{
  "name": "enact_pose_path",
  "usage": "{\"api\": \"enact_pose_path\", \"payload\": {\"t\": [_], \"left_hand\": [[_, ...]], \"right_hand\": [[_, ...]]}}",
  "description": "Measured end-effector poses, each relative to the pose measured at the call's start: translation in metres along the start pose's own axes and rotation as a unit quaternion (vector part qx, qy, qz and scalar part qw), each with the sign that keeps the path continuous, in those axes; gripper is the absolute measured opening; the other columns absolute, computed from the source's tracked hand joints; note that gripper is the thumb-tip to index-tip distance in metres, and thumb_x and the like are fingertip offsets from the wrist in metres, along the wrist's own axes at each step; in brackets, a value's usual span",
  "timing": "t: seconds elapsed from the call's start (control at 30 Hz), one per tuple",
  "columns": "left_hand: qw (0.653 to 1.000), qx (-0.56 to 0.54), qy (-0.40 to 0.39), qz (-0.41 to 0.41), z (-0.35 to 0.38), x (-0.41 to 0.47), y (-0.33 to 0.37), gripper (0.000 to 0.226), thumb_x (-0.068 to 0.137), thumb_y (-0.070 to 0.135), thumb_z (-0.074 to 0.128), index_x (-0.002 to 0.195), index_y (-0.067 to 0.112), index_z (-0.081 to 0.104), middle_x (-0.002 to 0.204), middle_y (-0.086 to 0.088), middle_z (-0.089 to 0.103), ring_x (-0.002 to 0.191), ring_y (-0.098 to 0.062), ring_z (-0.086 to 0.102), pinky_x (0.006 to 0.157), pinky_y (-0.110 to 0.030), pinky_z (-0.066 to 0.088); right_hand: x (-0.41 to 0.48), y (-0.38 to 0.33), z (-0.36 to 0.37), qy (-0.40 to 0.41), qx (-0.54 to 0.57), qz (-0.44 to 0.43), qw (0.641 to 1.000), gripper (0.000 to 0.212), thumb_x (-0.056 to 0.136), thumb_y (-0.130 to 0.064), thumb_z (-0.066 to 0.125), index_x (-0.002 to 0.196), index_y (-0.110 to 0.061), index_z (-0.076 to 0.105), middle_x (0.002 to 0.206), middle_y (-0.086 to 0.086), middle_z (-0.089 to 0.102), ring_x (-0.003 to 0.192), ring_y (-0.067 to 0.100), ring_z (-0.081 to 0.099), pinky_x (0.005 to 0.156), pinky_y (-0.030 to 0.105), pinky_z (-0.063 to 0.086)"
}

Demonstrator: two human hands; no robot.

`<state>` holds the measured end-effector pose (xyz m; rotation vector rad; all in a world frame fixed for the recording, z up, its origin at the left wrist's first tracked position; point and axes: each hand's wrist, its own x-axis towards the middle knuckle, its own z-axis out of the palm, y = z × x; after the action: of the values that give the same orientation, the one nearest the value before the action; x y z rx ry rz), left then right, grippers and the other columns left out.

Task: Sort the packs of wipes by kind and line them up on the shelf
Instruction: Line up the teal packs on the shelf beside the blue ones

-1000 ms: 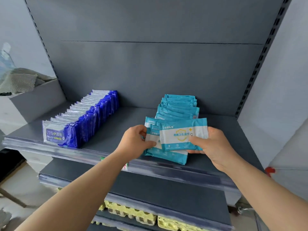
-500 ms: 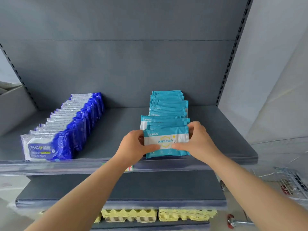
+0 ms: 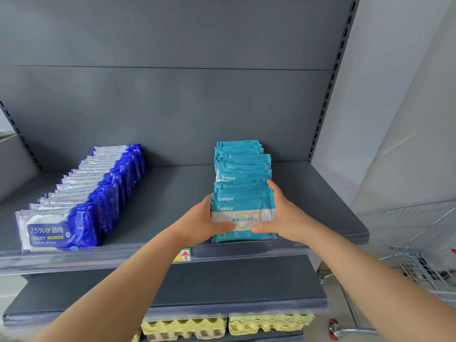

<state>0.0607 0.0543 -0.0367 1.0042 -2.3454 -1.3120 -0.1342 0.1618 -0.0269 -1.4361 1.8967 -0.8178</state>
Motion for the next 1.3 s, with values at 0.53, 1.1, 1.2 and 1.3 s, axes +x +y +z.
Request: {"api": "enact_pose_path", "payload": {"t": [0.53, 1.1, 1.2, 1.3], "left_hand": [[0.988, -0.138, 0.041, -0.052, -0.005, 0.000, 0.019, 0.075, 0.089, 0.030, 0.065, 0.149, 0.025, 0.020, 0.152, 0.005, 0.037, 0.132, -0.017, 0.046, 0.105, -0.036, 0.044], [0.961, -0.154, 0.195, -0.126, -0.007, 0.058, 0.046, 0.066, 0.098, 0.040, 0.049, 0.151, 0.017, 0.017, 0.149, -0.002, 0.038, 0.117, -0.018, 0.055, 0.081, -0.026, 0.043], [0.959, -0.152, 0.191, -0.145, -0.015, 0.077, 0.051, 0.072, 0.098, 0.041, 0.048, 0.154, 0.018, 0.009, 0.152, -0.004, 0.036, 0.126, -0.022, 0.049, 0.087, -0.027, 0.041], [0.956, -0.204, 0.146, -0.149, -0.013, 0.087, 0.055, 0.050, 0.099, 0.034, 0.047, 0.143, 0.018, 0.031, 0.118, 0.001, 0.060, 0.094, -0.018, 0.064, 0.068, -0.028, 0.053]], "right_hand": [[0.000, -0.009, -0.026, -0.030, 0.063, -0.011, 0.998, 0.096, 0.081, -0.026, 0.074, 0.148, -0.036, 0.006, 0.136, -0.024, 0.029, 0.120, -0.004, 0.035, 0.102, 0.021, 0.030], [0.051, -0.003, -0.038, 0.069, 0.126, 0.004, 0.990, 0.042, 0.100, -0.044, 0.034, 0.138, -0.027, 0.035, 0.131, -0.011, 0.043, 0.125, 0.008, 0.043, 0.094, 0.026, 0.031], [0.073, -0.009, -0.046, 0.091, 0.123, 0.044, 0.987, 0.054, 0.099, -0.043, 0.035, 0.143, -0.014, 0.025, 0.143, -0.002, 0.032, 0.129, 0.017, 0.039, 0.093, 0.030, 0.030], [0.095, -0.011, -0.044, 0.037, 0.202, 0.062, 0.977, 0.051, 0.098, -0.041, 0.038, 0.144, -0.026, 0.023, 0.143, -0.009, 0.037, 0.123, 0.013, 0.043, 0.099, 0.034, 0.035]]}}
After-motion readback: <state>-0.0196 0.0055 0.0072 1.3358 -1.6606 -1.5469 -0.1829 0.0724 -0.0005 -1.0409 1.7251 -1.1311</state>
